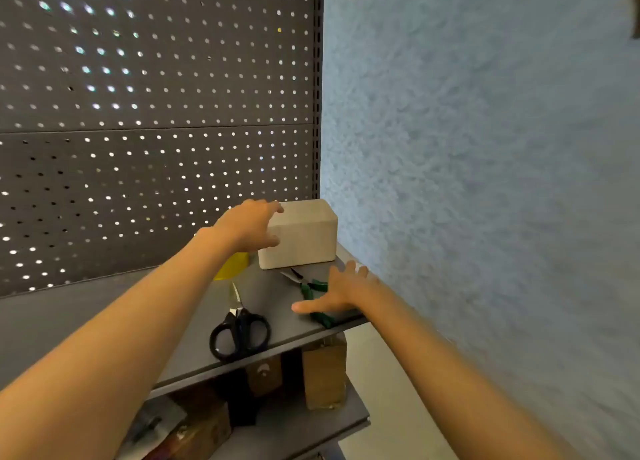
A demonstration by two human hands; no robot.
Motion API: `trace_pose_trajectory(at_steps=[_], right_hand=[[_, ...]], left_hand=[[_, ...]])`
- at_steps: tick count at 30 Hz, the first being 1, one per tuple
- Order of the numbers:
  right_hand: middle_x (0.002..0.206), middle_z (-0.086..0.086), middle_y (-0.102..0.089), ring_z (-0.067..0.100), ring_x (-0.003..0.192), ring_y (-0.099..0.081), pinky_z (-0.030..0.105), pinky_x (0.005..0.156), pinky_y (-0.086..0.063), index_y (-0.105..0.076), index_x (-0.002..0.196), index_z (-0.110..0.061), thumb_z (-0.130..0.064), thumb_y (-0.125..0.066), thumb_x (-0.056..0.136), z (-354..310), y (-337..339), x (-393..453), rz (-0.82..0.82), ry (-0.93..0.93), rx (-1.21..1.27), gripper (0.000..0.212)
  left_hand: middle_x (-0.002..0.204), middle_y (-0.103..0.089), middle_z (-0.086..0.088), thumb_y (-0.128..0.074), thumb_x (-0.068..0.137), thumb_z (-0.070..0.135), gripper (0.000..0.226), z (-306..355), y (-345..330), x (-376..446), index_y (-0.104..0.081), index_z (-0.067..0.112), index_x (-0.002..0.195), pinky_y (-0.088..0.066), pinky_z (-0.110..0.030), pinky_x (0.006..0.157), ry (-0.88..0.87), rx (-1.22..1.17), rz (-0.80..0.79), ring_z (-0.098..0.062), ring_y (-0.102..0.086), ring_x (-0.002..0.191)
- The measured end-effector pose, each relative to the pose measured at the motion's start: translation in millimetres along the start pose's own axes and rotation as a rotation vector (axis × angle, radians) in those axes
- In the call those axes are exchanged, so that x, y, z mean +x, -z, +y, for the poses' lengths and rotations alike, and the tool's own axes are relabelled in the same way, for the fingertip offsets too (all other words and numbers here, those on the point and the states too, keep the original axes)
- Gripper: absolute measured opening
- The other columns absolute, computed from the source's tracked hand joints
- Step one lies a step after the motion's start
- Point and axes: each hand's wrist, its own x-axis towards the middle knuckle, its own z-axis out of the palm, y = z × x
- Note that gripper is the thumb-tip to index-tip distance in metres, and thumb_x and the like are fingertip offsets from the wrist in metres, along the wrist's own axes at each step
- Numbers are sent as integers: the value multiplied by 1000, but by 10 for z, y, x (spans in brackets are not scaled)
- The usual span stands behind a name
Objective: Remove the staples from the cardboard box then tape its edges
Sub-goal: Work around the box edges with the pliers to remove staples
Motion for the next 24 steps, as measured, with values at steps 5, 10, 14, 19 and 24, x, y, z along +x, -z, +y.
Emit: trace_pose_trajectory(at_steps=[5,10,14,19,24], right_hand=[[155,20,2,42,141,-2,56,112,-15,2,149,-11,-78,-52,70,11,-112,183,-61,-66,-5,117],[154,20,-2,42,140,-3,53,110,-15,-11,148,-10,-78,-52,70,21,-133,312,-66,-78,-49,111],[153,21,-7,41,139,-7,51,110,-18,-22,145,-8,-71,-54,74,-35,-116,353,-58,-36,-77,100],[146,21,-27,39,134,-21,51,109,-25,-36,136,-6,-63,-58,77,-28,-103,365,-49,8,-30,85],[132,19,-41,37,121,-34,48,101,-34,-42,75,-12,-50,-60,80,3,-99,302,-10,33,27,43]], left_hand=[[135,-47,-6,-62,84,29,64,-51,-149,110,-32,20,140,-43,-39,91,0,24,-104,-25,-44,122],[131,-49,-6,-61,85,29,63,-121,-298,217,-32,19,139,-41,-37,87,-3,56,-128,-25,-44,120],[120,-55,-9,-58,86,26,54,-151,-408,312,-36,15,133,-40,-34,75,-2,70,-102,-28,-51,108],[107,-58,-14,-54,87,20,38,-148,-511,406,-41,8,120,-37,-33,65,-17,99,-53,-32,-54,94],[105,-57,-15,-54,86,16,33,-163,-543,452,-45,7,117,-36,-32,65,-17,54,-17,-31,-54,91]])
